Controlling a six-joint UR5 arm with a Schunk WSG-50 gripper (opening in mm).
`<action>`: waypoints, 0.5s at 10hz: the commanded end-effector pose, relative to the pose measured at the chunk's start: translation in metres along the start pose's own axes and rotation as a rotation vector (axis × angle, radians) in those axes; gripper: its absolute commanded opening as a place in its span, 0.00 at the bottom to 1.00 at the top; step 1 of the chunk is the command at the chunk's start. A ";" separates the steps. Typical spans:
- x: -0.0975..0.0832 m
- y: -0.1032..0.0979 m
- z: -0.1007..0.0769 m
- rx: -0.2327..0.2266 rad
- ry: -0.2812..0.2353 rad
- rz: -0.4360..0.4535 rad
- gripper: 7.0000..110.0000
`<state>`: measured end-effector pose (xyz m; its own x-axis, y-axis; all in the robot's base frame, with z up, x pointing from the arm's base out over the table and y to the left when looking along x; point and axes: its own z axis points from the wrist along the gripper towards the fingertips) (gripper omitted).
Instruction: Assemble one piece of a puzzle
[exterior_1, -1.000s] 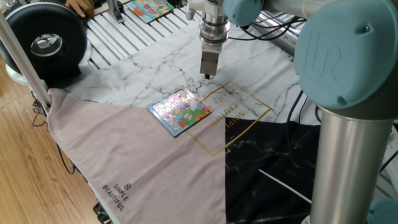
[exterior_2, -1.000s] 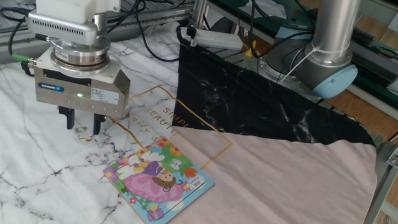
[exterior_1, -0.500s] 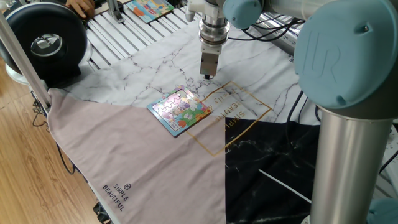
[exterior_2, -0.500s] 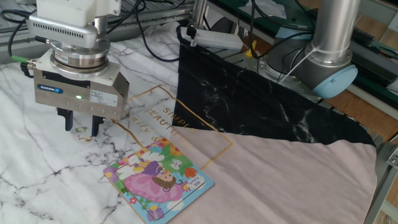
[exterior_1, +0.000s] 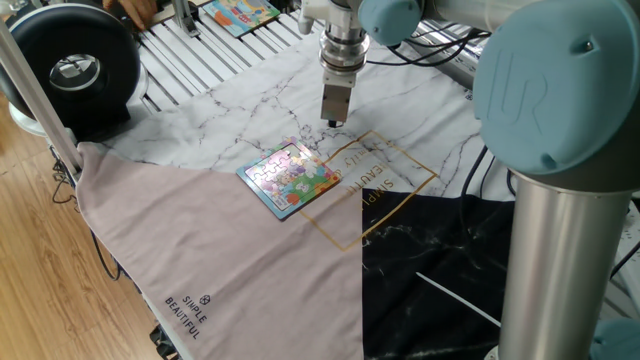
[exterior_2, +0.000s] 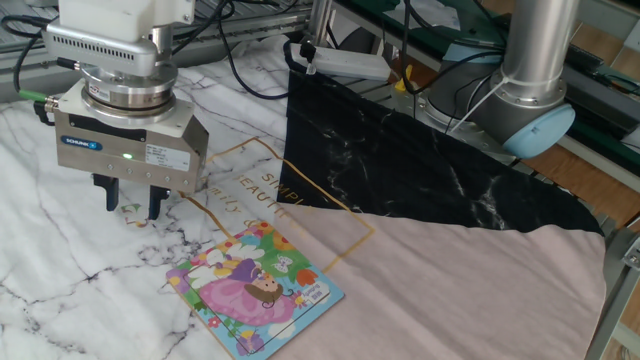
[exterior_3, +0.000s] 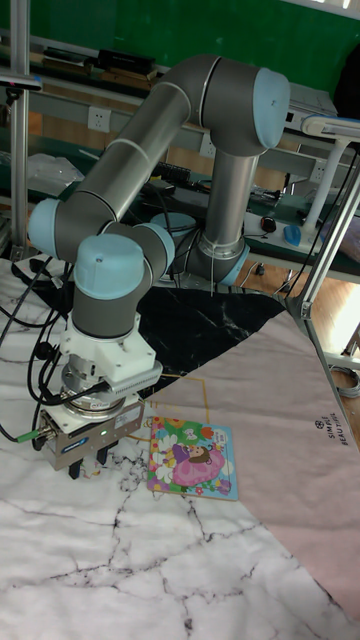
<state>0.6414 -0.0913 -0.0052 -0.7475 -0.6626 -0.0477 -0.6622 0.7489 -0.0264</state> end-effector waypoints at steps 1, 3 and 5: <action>-0.001 -0.001 -0.002 0.001 -0.002 0.014 0.36; -0.002 0.000 -0.003 0.001 -0.002 0.015 0.36; -0.002 -0.001 -0.003 0.004 0.001 0.015 0.36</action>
<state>0.6421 -0.0914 -0.0039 -0.7512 -0.6588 -0.0413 -0.6580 0.7523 -0.0322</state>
